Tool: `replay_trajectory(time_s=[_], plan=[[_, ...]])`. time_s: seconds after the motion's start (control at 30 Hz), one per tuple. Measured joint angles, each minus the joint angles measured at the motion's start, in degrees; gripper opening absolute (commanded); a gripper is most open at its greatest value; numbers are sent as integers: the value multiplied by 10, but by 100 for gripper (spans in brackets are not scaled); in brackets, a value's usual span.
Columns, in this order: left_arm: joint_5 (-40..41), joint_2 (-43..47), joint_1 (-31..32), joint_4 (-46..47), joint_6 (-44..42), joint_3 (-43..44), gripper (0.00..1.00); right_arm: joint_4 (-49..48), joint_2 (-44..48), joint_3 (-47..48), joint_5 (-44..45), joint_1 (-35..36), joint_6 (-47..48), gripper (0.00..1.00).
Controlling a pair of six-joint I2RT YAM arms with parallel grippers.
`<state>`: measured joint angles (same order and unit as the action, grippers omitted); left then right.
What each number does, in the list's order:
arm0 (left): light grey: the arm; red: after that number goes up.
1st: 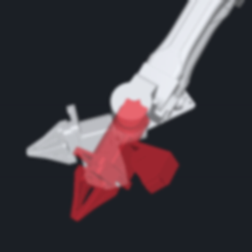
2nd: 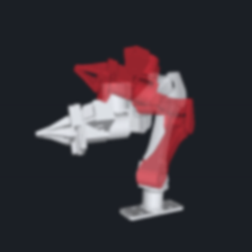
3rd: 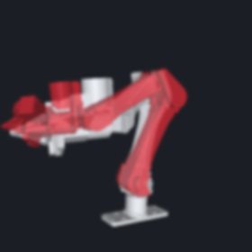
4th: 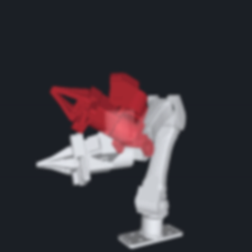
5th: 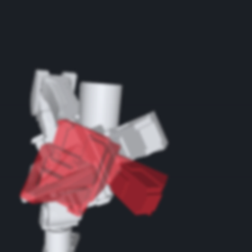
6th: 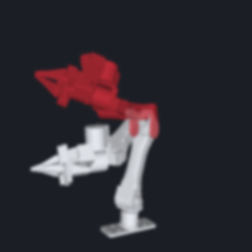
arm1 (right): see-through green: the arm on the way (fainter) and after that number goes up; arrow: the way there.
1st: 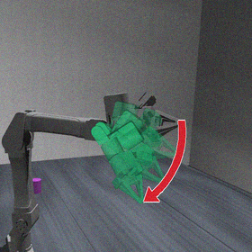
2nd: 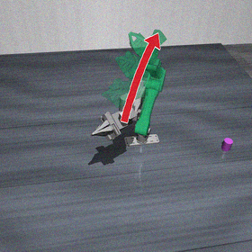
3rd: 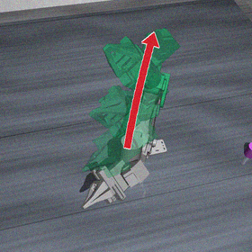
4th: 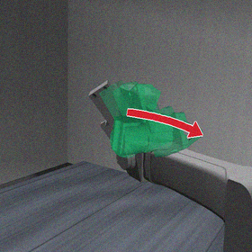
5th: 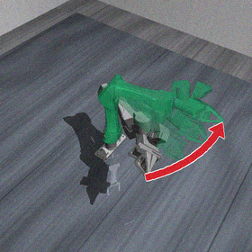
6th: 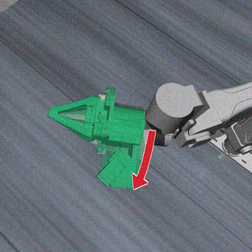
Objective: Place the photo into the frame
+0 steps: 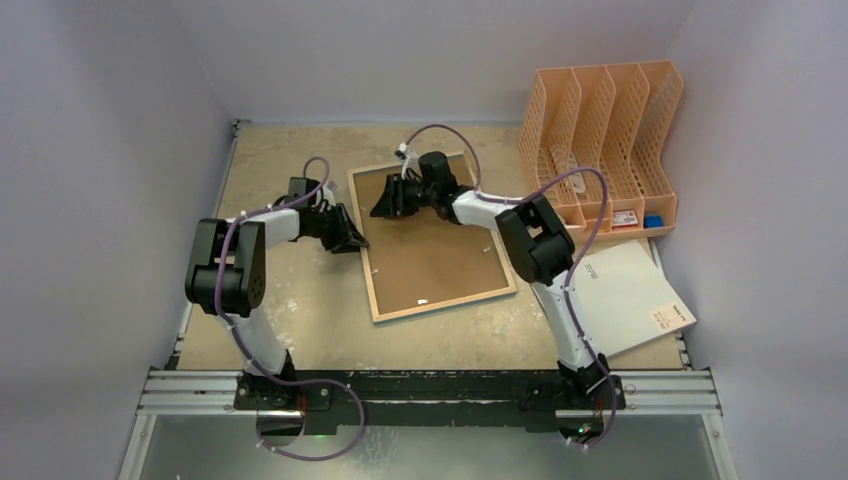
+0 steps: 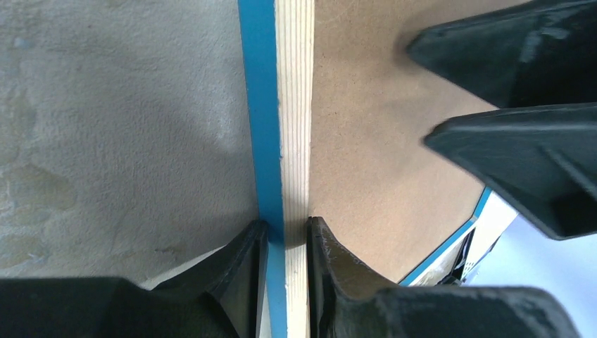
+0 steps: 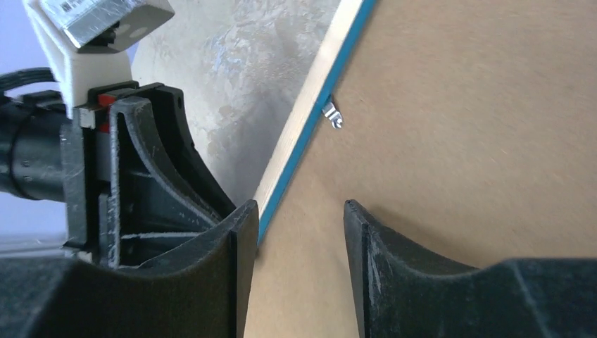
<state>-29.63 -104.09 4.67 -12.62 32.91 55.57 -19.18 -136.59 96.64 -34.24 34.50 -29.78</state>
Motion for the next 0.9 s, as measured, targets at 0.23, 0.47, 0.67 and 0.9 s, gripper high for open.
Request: replay_trajectory(time_s=[0.23, 0.47, 0.67, 0.9], plan=[[0, 1, 0, 1, 0, -1, 21, -15, 107, -134, 50, -18, -23, 40], [-6, 9, 0, 31, 14, -22, 0, -57, 223, -340, 85, 11, -93, 33], [-3, 28, 3, 88, 44, -64, 0, -87, 297, -428, 137, 61, -173, 37], [12, 68, 15, 189, 118, -148, 0, -143, 345, -510, 198, 116, -284, 40]])
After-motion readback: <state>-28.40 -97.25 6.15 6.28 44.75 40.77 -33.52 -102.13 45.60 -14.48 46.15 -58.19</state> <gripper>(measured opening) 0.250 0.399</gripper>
